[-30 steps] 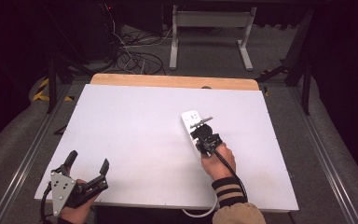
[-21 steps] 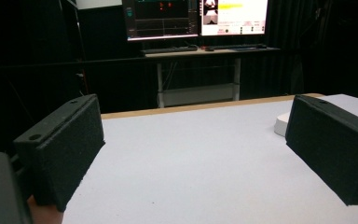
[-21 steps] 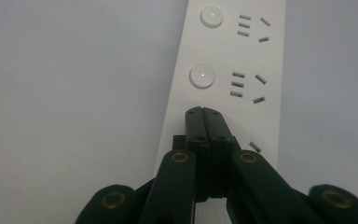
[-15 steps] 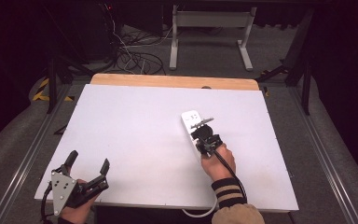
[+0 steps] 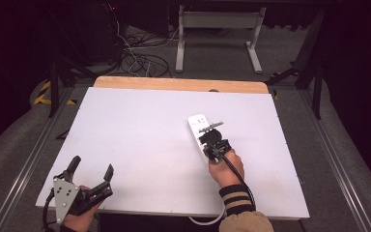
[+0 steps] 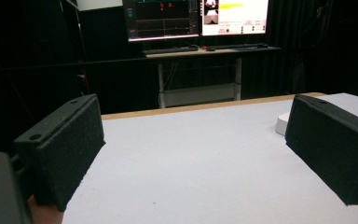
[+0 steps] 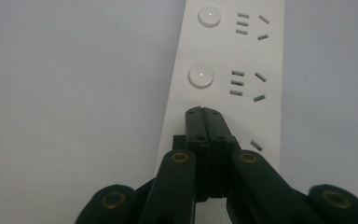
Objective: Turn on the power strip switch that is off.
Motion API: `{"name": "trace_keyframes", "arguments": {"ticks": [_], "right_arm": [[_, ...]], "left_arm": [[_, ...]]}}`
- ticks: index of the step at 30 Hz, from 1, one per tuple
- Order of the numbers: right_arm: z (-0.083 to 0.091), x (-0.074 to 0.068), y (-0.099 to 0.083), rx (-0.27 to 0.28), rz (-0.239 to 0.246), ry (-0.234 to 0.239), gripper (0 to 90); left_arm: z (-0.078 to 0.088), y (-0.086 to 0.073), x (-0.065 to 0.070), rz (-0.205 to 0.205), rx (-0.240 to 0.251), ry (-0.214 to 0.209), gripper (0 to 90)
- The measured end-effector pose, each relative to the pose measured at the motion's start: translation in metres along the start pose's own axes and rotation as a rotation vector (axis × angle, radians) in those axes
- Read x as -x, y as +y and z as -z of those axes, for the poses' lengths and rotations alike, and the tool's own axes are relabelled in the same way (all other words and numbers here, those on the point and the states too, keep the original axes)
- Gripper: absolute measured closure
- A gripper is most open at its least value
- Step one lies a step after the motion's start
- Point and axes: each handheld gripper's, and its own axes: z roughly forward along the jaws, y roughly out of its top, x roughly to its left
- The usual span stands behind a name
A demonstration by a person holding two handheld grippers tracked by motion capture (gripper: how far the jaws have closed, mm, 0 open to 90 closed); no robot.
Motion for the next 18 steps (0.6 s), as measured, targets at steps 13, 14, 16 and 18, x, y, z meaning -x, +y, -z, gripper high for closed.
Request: {"name": "trace_keyframes", "arguments": {"ticks": [13, 14, 16, 18], "right_arm": [[-0.0001, 0.0009, -0.0003, 0.002, -0.015, 0.004, 90.0], [-0.0001, 0.0013, -0.0001, 0.0, -0.018, 0.005, 90.0], [-0.0003, 0.0008, -0.0004, 0.003, -0.017, 0.002, 90.0], [-0.0002, 0.0002, -0.0007, 0.005, -0.018, -0.003, 90.0]], "left_arm": [[-0.0011, -0.0007, 0.0007, 0.003, -0.008, -0.005, 5.0], [-0.0009, -0.0005, 0.0006, 0.002, -0.008, -0.005, 5.0], [-0.001, -0.0006, 0.0008, 0.003, -0.007, -0.005, 5.0], [-0.0008, -0.0005, 0.0007, 0.002, -0.008, -0.005, 5.0]]}}
